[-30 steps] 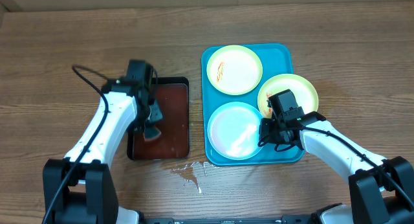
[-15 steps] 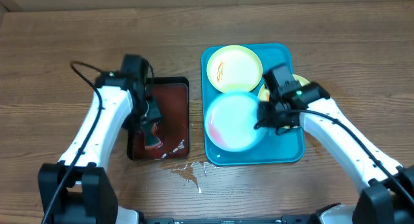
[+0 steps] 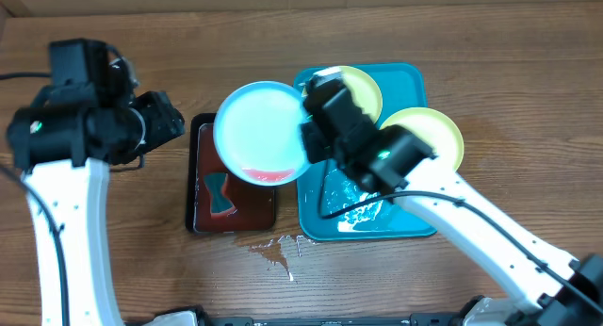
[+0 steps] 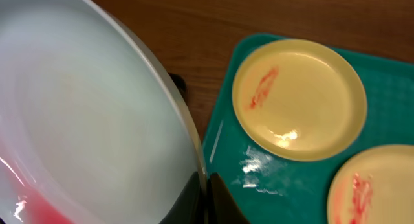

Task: Clean dirty plates on tray and stack at the side
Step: 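Lift the light blue plate with the right gripper and dip it in the basin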

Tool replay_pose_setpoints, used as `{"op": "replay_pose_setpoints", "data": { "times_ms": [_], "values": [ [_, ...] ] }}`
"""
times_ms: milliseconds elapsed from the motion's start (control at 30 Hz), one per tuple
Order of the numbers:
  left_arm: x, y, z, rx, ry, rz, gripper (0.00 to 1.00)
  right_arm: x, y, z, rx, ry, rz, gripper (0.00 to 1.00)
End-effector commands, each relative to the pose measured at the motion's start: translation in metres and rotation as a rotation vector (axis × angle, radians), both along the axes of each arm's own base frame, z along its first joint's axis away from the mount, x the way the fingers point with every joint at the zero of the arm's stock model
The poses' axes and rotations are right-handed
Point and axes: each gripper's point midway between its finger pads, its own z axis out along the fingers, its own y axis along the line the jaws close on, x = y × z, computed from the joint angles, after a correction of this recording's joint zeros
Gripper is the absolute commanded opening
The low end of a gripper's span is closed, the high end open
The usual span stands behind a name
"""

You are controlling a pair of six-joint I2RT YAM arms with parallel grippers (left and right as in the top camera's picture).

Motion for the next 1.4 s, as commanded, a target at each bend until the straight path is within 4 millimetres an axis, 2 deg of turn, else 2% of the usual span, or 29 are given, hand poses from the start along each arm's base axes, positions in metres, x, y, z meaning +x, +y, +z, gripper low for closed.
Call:
{"op": "replay_pose_setpoints", "data": {
  "times_ms": [0,100,167,233,300,400,633,933,1167,1367],
  "values": [
    [-0.010,-0.006,0.024,-0.023,-0.079,-0.035,0.70,0.009,0.019,-0.014,-0.075,-0.065,-0.024,0.04],
    [-0.018,-0.007,0.031,-0.017,-0.101,-0.034,0.74,0.008,0.039,-0.042,-0.132,-0.069,-0.006,0.04],
    [-0.021,-0.007,0.033,-0.013,-0.102,-0.032,0.76,0.009,0.044,-0.055,-0.181,-0.085,-0.015,0.04],
    [-0.023,-0.006,0.032,-0.005,-0.094,-0.030,0.77,0.009,0.042,-0.057,-0.236,-0.127,-0.048,0.04],
    [-0.025,-0.006,0.031,-0.002,-0.087,-0.035,0.78,0.006,0.041,-0.051,-0.273,-0.179,-0.070,0.04],
    [-0.026,-0.006,0.030,0.000,-0.081,-0.035,0.79,-0.004,0.047,-0.029,-0.321,-0.289,-0.099,0.04],
    [-0.026,-0.004,0.029,0.010,-0.079,-0.029,0.86,-0.029,0.052,0.005,-0.422,-0.470,-0.124,0.04],
    [-0.026,-0.002,0.029,0.016,-0.076,-0.026,0.93,-0.043,0.035,0.056,-0.466,-0.654,-0.259,0.04],
    [-0.026,-0.002,0.029,0.016,-0.076,-0.026,0.94,-0.046,0.033,0.079,-0.462,-0.677,-0.233,0.04],
    [-0.026,-0.002,0.029,0.016,-0.076,-0.026,0.94,-0.047,0.036,0.084,-0.485,-0.691,-0.207,0.04]
  ]
}}
